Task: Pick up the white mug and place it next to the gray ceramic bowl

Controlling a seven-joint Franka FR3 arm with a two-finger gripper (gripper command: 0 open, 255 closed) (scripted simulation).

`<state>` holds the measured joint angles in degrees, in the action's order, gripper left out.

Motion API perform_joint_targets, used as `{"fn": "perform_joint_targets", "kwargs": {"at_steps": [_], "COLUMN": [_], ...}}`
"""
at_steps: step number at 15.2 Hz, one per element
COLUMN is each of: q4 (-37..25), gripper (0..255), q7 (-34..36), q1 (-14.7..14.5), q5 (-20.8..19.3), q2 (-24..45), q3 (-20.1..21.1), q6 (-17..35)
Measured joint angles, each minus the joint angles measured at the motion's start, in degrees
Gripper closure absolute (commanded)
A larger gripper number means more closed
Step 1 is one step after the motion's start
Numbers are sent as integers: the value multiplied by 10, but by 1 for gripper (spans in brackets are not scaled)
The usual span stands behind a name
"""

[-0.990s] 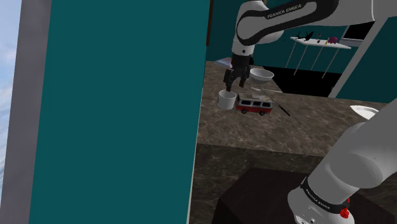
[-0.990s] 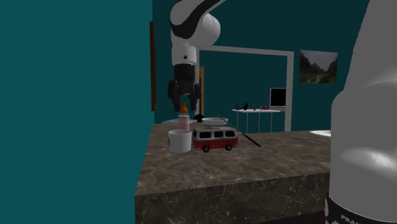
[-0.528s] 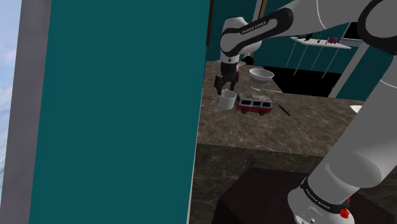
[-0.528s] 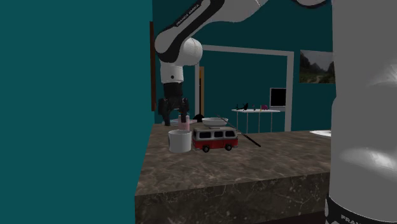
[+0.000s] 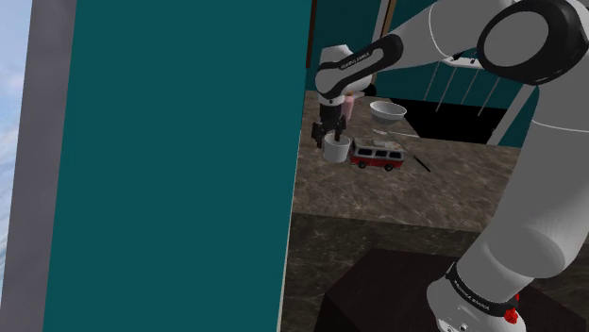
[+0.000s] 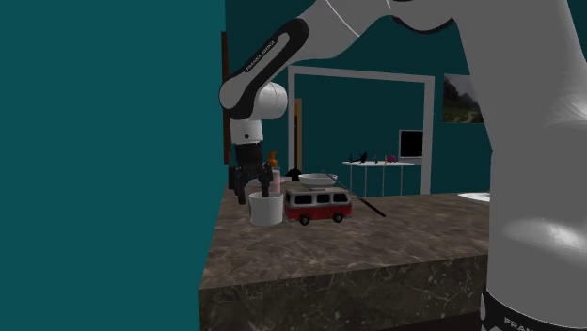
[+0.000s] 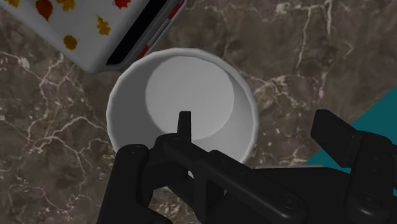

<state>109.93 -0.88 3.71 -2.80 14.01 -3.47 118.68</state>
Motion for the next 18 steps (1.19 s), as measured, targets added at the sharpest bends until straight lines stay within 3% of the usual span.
{"fn": "perform_joint_targets", "kwargs": {"at_steps": [10, 11, 18], "q4": [18, 18, 18], "gripper": [0, 255, 255], "q7": [0, 0, 0], "q1": [1, 1, 1], "q5": [0, 0, 0], "q2": [14, 14, 14], "q3": [-1, -1, 0], "q6": [33, 33, 33]}}
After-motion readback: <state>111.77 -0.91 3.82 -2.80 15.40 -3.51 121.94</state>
